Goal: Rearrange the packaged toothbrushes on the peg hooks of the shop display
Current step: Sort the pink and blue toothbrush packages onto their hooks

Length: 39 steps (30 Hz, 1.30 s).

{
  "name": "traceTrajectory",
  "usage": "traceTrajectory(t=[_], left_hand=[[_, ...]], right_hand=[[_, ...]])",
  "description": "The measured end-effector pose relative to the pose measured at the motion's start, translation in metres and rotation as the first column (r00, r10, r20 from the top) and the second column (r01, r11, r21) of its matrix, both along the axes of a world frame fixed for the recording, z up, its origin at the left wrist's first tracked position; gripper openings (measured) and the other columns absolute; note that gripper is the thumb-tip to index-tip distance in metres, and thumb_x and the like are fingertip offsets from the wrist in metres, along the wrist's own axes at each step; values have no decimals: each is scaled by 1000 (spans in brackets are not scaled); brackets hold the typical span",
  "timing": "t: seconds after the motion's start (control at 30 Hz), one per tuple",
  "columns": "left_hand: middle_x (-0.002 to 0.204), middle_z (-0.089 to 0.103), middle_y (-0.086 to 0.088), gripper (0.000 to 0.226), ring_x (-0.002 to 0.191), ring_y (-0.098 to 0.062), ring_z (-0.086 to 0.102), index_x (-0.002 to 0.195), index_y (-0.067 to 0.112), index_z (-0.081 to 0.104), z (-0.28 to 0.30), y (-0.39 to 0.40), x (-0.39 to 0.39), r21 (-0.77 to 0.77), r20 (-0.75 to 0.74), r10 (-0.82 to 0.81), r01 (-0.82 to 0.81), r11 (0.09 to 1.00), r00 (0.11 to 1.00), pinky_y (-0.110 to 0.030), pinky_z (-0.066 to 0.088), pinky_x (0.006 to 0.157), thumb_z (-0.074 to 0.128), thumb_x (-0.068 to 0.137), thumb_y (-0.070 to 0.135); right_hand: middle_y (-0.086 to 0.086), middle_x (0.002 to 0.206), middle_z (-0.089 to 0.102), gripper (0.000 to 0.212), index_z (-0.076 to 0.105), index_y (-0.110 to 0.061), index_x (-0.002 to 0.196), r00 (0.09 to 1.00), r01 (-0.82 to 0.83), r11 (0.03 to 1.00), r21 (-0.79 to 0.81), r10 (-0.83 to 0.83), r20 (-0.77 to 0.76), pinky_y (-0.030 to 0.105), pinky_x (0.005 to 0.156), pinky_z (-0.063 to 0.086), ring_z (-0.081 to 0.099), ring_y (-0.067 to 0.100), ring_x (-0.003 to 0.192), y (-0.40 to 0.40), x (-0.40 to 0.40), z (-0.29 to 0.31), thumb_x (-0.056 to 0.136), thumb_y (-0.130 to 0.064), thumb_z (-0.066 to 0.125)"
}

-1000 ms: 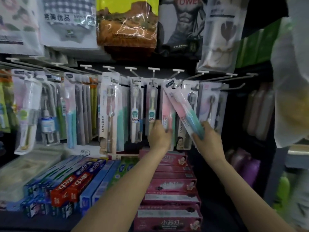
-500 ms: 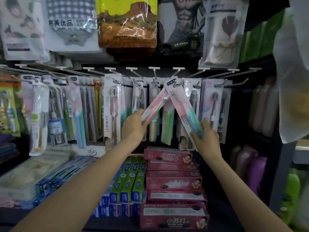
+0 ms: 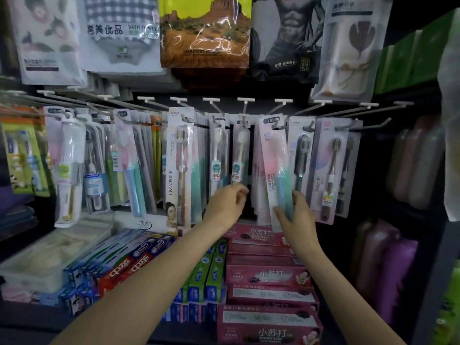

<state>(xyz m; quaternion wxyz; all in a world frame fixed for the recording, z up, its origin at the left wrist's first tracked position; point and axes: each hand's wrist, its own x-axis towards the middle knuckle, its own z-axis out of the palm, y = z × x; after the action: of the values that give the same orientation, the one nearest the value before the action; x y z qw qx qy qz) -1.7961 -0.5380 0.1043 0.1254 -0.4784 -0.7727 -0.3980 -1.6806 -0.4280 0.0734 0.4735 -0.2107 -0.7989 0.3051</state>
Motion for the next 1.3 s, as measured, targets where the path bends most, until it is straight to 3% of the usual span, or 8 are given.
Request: traceTrajectory(t=[0.23,0.37,0.53,0.67,0.9,1.03,1.23,1.3], left_hand=[[122,46,-6,29,116,-19,41,115,10,58,-10,-27,-8,211,-300,177,-116,971,937,-18,31,91,51,87,3],[115,49,-8,31,107,-21,41,109,12,54,-9,-42,-14,399,-512,329,-119,909,794,-30,36,91,43,80,9],[122,45,-14,44,111,-23,35,116,15,47,0,-59,-31,518,-283,518,-326,791,807,-39,34,90,65,76,13],[134,36,-17,63,120,-34,36,127,20,43,4,-60,-35,460,-240,542,-397,794,805,-48,36,93,74,73,18],[137,27,-13,78,113,-32,47,134,35,25,4,-68,-45,459,-122,383,-290,840,915,-47,43,97,72,76,9],[135,33,-9,75,112,-29,50,138,23,30,2,-74,-53,456,-57,351,-288,842,935,-43,43,95,72,78,12],[129,39,-12,74,115,-27,47,137,18,33,5,-92,-68,438,-63,408,-342,831,911,-46,43,95,73,75,13],[127,40,-13,73,113,-27,47,137,17,33,4,-92,-65,419,-79,404,-337,843,911,-45,44,93,73,76,11]], right_hand=[[8,120,49,39,40,-4,126,998,59,998,24,-60,29,20,82,34,44,13,102,3,-6,-5,91,-12,56],[17,125,41,48,38,1,129,985,173,953,248,-171,-27,21,94,33,44,25,114,-10,-9,-3,87,-1,59],[24,126,41,54,43,3,126,957,287,821,494,-225,-182,35,95,43,42,32,116,-31,-21,21,77,10,62],[21,124,51,48,53,4,118,993,-4,656,755,-89,83,35,88,51,50,28,113,-48,-51,29,72,13,64],[23,135,39,54,28,6,135,982,29,981,194,-65,178,33,91,40,46,34,118,-39,-75,33,92,-11,54],[22,130,47,65,23,3,138,984,-23,987,-159,51,172,34,84,45,51,32,113,-35,-83,39,89,-17,61],[0,71,44,16,43,-8,84,984,-27,991,-134,50,170,14,46,32,45,20,72,-37,-88,31,90,-11,58],[-4,72,41,15,43,-9,93,989,-91,979,-184,111,100,9,47,37,43,17,69,-42,-86,30,89,-8,58]])
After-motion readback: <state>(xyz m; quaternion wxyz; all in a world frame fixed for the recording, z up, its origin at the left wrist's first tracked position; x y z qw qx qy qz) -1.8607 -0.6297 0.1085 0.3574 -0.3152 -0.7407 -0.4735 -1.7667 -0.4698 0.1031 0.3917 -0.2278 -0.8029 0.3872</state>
